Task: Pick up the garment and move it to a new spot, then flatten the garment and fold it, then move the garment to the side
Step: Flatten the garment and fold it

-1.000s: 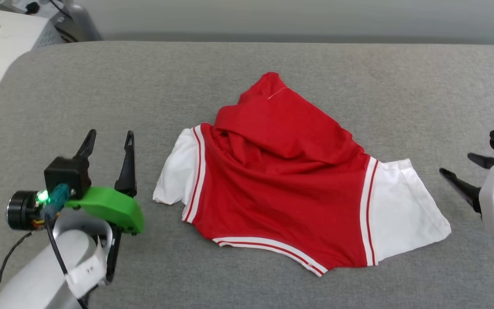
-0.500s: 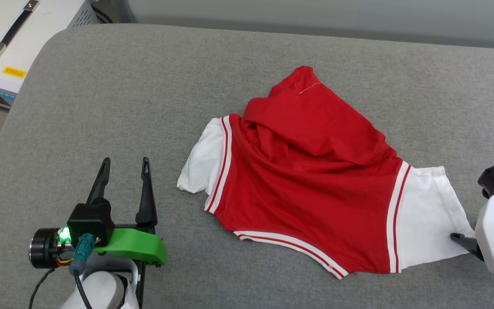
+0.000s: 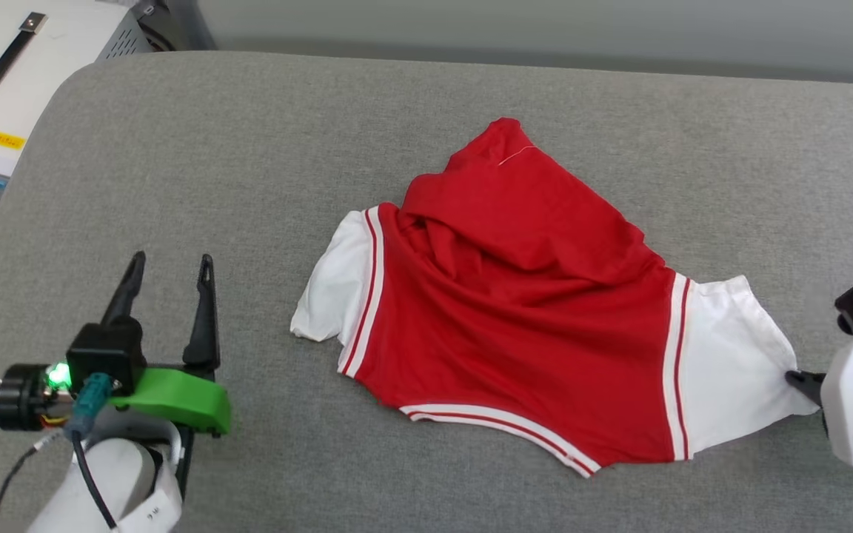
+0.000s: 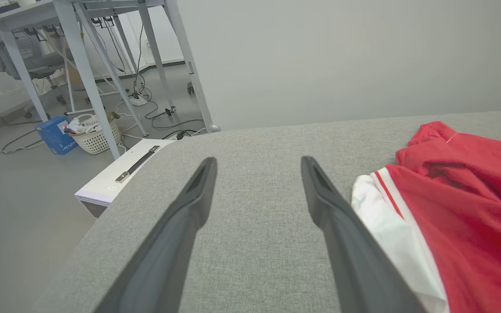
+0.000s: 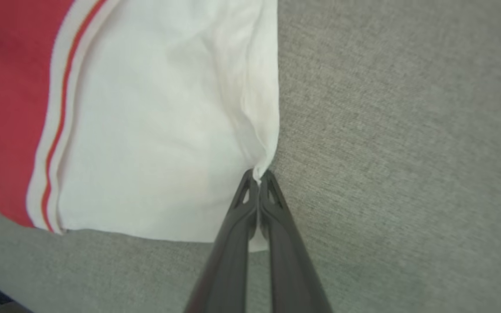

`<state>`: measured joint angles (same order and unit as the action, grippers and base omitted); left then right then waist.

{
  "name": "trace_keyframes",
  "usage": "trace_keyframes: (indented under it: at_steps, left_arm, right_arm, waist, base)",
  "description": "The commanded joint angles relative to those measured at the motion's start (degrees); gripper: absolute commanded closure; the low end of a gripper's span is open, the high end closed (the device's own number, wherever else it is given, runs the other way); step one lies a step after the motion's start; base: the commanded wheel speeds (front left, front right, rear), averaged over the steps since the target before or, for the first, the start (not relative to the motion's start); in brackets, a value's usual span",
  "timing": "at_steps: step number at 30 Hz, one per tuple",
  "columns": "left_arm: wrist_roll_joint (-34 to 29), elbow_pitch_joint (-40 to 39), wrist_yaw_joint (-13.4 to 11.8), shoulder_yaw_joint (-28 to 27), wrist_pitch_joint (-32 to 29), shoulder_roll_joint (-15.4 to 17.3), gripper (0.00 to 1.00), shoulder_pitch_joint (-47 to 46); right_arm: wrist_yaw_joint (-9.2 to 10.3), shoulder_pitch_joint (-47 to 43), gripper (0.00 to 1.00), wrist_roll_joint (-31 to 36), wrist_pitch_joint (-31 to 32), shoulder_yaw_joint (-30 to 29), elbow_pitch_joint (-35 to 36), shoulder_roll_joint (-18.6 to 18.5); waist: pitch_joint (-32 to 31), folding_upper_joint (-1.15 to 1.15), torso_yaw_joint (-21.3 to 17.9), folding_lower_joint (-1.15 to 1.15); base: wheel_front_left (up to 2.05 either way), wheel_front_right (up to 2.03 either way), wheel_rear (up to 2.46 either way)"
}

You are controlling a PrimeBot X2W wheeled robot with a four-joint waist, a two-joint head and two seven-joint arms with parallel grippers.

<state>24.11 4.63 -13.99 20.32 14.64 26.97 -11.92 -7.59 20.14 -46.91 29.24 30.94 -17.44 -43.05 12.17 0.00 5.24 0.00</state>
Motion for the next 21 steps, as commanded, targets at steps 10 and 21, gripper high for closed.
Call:
trace_keyframes:
  at_steps: [10, 21]
  left_arm:
    - [2.93, 0.37, 10.17, 1.9, -12.3, 6.97, 0.0, -12.27]
    - [15.53, 2.31, 19.93, 9.16, -44.97, 9.97, 0.0, -22.74]
  right_arm:
    - [0.1, 0.25, 1.0, -1.5, -2.18, -6.03, -2.1, -3.47]
    - [0.1, 0.83, 1.0, -0.08, -2.68, -6.3, -1.34, -0.64]
  waist:
    - [-0.72, 0.0, -2.16, 0.0]
    - [0.74, 0.0, -3.19, 0.0]
  base:
    - [0.0, 0.0, 0.0]
    - [0.0, 0.0, 0.0]
